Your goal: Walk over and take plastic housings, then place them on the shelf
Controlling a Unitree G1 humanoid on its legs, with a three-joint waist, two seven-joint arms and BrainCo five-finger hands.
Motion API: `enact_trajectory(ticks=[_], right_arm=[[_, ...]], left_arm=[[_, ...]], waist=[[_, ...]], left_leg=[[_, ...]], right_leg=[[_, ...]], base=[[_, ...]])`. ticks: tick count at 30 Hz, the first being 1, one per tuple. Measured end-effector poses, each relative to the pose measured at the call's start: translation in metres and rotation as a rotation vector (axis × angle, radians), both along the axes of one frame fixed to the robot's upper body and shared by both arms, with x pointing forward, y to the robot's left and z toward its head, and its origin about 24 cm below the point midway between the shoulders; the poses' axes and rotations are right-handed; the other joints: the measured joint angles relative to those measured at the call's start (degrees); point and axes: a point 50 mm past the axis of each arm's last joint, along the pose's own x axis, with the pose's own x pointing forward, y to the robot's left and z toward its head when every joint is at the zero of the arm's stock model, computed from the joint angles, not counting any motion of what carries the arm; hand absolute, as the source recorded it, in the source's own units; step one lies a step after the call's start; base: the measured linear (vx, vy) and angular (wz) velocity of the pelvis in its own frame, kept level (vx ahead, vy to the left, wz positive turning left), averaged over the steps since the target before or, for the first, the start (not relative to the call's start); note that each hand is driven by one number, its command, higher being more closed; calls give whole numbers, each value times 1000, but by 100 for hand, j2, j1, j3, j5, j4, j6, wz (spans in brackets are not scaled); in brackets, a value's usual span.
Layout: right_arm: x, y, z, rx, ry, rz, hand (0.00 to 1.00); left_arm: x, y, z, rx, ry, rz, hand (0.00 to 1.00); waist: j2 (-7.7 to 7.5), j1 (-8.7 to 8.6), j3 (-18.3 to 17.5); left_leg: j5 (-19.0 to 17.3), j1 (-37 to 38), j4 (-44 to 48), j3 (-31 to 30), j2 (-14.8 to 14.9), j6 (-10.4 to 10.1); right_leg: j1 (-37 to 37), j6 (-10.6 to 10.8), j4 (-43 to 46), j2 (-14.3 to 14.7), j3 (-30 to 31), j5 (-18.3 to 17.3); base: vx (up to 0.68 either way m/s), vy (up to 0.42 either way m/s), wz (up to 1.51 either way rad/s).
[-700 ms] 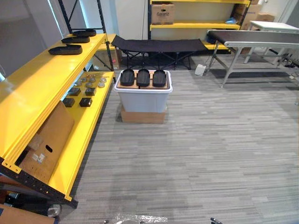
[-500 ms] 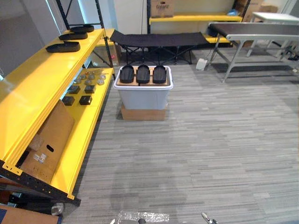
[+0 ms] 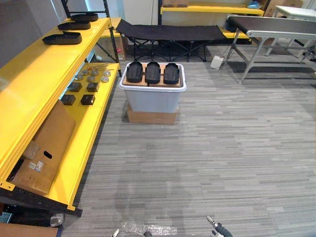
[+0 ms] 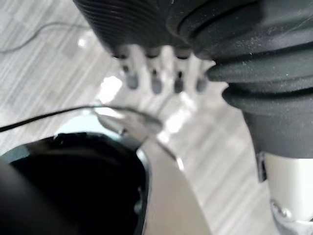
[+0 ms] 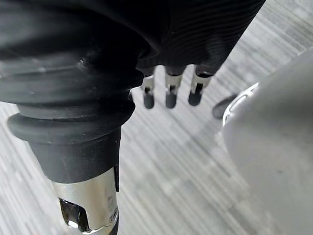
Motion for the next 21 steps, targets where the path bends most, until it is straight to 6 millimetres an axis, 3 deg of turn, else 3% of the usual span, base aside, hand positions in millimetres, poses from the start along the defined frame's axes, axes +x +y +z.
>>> enact_trajectory(ticks=[2,4,5,6,7,8,9,10,11,13,15,17,19,21], right_arm=[[0,-2,0,-21,12,2,0],[1,-4,1,-45,12,32,0],[1,-6,1,-55,9,34,0],[-5,-7,1,-74,23,32,0],[-8,-12,2,-88,30,25,0],[-2,-13,3,-95,14,19,0],[7,-16,5,-108,-15,18,0],[4,-16,5,-107,-10,26,0],[2,-15,4,-104,-6,34,0],[-4,-7,2,-82,0,66,0],[-8,-6,1,-79,10,80,0],[-16,-7,0,-81,34,91,0],[-31,-7,-2,-66,70,70,0],[-43,-4,-5,-45,111,44,0]], left_arm=[[2,1,0,51,-12,-57,0],[3,0,0,69,-19,-57,0],[4,1,0,71,-21,-58,0],[6,5,1,85,-28,-72,0],[11,5,2,88,-46,-77,0],[13,5,2,95,-53,-74,0],[14,5,2,109,-41,-90,0],[17,6,3,122,-39,-91,0],[18,8,3,130,-35,-89,0],[25,13,5,145,-42,-90,0],[35,13,6,146,-67,-89,0],[50,11,8,139,-116,-57,0],[59,6,9,126,-151,-36,0],[65,-3,10,105,-181,-21,0]], waist=[[16,1,16],[9,-4,58],[-28,-9,57],[-131,-44,60],[-121,-92,82],[-140,-92,256],[-68,-125,473],[-46,-137,619],[-46,-125,652],[-140,-136,672],[-122,-178,680],[-53,-303,718],[-25,-305,713],[43,-380,684]], left_leg=[[20,-3,-35,-10,-39,14],[-20,-27,-35,-15,-126,18],[-93,-62,-22,-15,-266,127],[-295,-226,393,70,-358,265],[-582,-409,729,42,-330,255],[-742,-550,1043,67,-344,376],[-873,-568,1270,60,-260,420],[-928,-506,1308,112,-176,422],[-936,-502,1300,140,-153,381],[-1014,-414,1305,142,-71,275],[-1047,-363,1327,140,-25,216],[-1154,-204,1305,14,58,41],[-1336,-13,1326,-152,136,-194],[-1653,93,1483,-323,305,-443]], right_leg=[[-23,7,75,-46,-11,-72],[-263,65,484,-184,-50,-390],[-475,172,915,-388,-150,-664],[-726,432,1449,-662,-210,-887],[-946,414,1947,-710,-208,-878],[-1507,379,3030,-881,10,-861],[-2135,160,4065,-942,189,-899],[-2458,-6,4217,-887,161,-1007],[-2567,-10,4051,-834,160,-1009],[-2656,54,2699,-523,182,-876],[-2657,41,1983,-387,189,-600],[-2569,21,1207,-215,312,-94],[-2491,-7,1132,-115,437,121],[-2491,-61,1497,-28,457,93]], base=[[-117,8,1],[-107,45,14],[-36,90,43],[9,102,50],[57,81,38],[19,90,13],[4,125,0],[-9,149,-5],[70,128,-7],[210,67,-3],[299,6,2],[337,-30,18],[422,-132,30],[414,-203,48]])
